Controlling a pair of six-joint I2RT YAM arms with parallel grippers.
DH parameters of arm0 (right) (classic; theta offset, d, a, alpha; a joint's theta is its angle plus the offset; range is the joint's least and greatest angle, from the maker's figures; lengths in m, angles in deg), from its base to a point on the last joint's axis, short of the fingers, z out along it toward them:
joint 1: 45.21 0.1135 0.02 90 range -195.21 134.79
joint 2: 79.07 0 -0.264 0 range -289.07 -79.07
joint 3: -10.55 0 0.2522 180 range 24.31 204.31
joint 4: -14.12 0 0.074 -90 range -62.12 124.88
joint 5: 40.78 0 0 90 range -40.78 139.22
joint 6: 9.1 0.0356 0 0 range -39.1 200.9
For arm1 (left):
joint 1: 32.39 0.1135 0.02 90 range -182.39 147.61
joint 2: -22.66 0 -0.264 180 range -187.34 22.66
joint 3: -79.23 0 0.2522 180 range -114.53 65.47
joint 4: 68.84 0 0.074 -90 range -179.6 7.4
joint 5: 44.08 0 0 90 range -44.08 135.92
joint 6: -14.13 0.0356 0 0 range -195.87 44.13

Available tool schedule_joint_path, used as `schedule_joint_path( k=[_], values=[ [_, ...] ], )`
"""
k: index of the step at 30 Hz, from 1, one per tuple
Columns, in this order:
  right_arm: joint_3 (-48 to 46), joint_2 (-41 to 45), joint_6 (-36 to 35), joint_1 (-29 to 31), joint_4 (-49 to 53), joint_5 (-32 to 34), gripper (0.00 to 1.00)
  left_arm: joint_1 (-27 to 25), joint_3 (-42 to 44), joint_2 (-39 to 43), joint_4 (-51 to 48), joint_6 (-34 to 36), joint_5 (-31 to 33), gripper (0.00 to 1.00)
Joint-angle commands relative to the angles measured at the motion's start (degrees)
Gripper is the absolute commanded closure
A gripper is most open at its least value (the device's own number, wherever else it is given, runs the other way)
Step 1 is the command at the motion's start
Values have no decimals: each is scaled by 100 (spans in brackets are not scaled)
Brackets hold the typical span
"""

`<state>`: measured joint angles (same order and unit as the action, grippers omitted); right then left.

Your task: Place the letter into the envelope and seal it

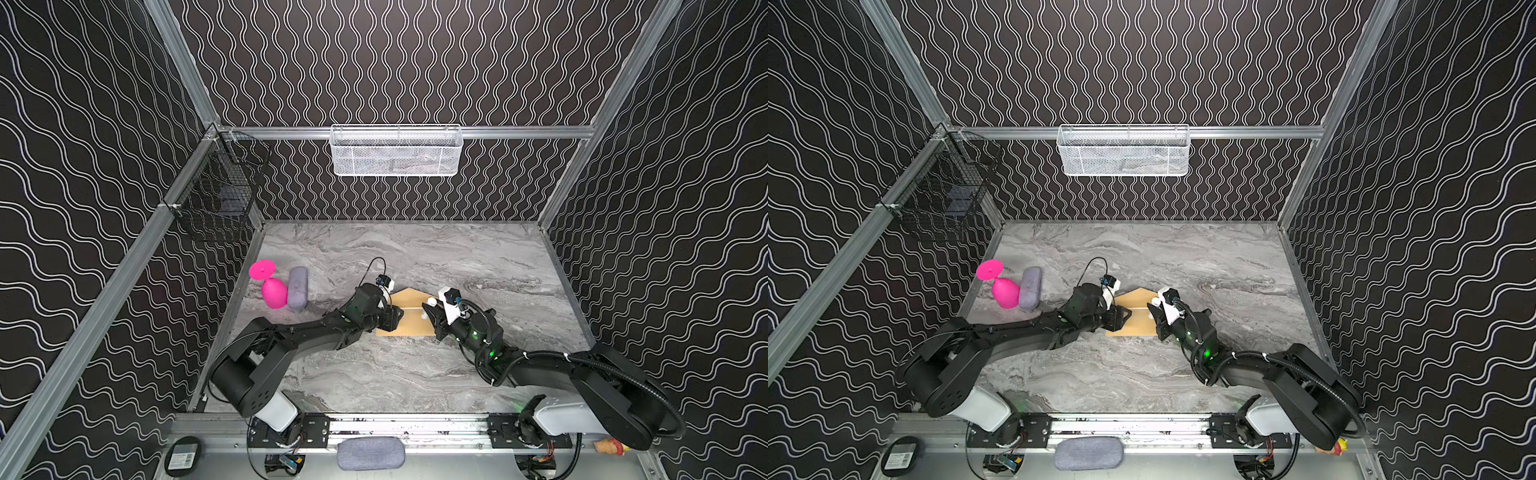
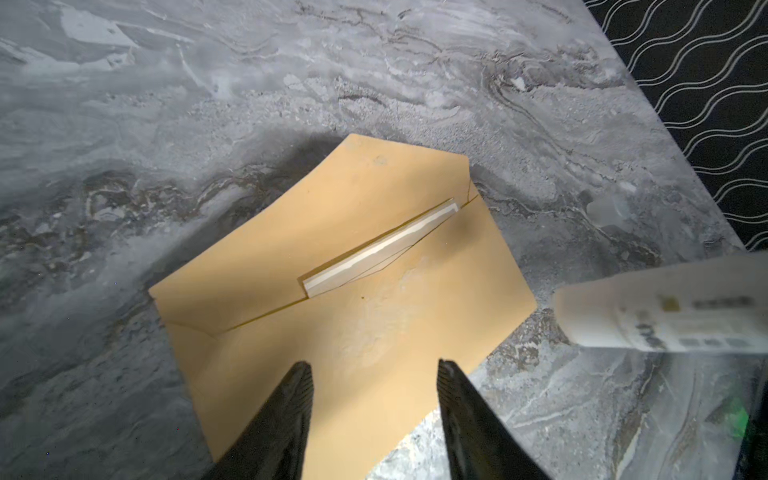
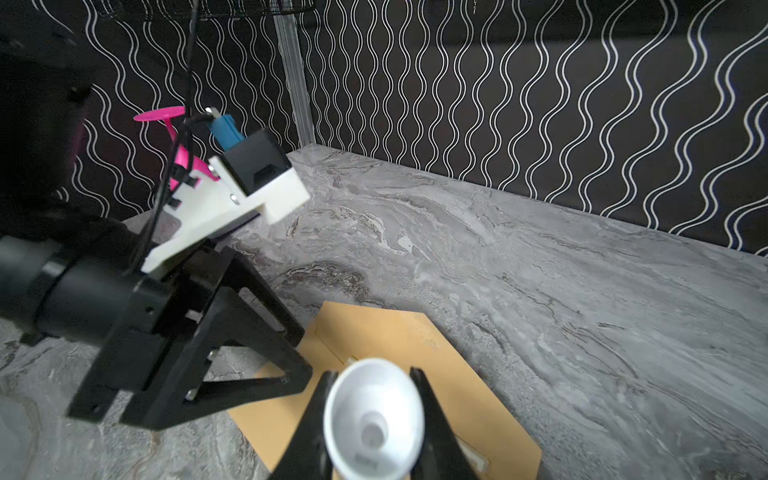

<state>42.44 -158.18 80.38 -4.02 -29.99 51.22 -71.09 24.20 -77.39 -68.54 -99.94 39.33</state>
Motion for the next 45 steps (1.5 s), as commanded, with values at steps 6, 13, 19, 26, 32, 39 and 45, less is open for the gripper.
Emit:
schedule_joint_path(
  k=[6, 13, 19, 26, 32, 39, 45],
  values=[
    [64, -282, 284, -88, -703, -226, 100, 61, -16, -196, -401, -17, -163, 53],
    [77, -499, 350, -92, -893, -396, 100, 64, 124, -183, -593, 107, -150, 54],
    [35, -544, 414, -90, -949, -467, 100, 64, 202, -273, -632, 75, -309, 57],
    [-79, -544, 438, -79, -1009, -498, 100, -21, 374, -132, -753, -25, -492, 60],
    [-230, -486, 434, -51, -1063, -499, 100, -494, 568, 195, -965, -260, -457, 60],
    [-249, -520, 221, 225, -999, -359, 100, -771, 871, 713, -1194, -364, -160, 59],
    [-46, -812, 38, 396, -993, -305, 100, -771, 867, 1115, -1272, -202, -1, 57]
  ],
)
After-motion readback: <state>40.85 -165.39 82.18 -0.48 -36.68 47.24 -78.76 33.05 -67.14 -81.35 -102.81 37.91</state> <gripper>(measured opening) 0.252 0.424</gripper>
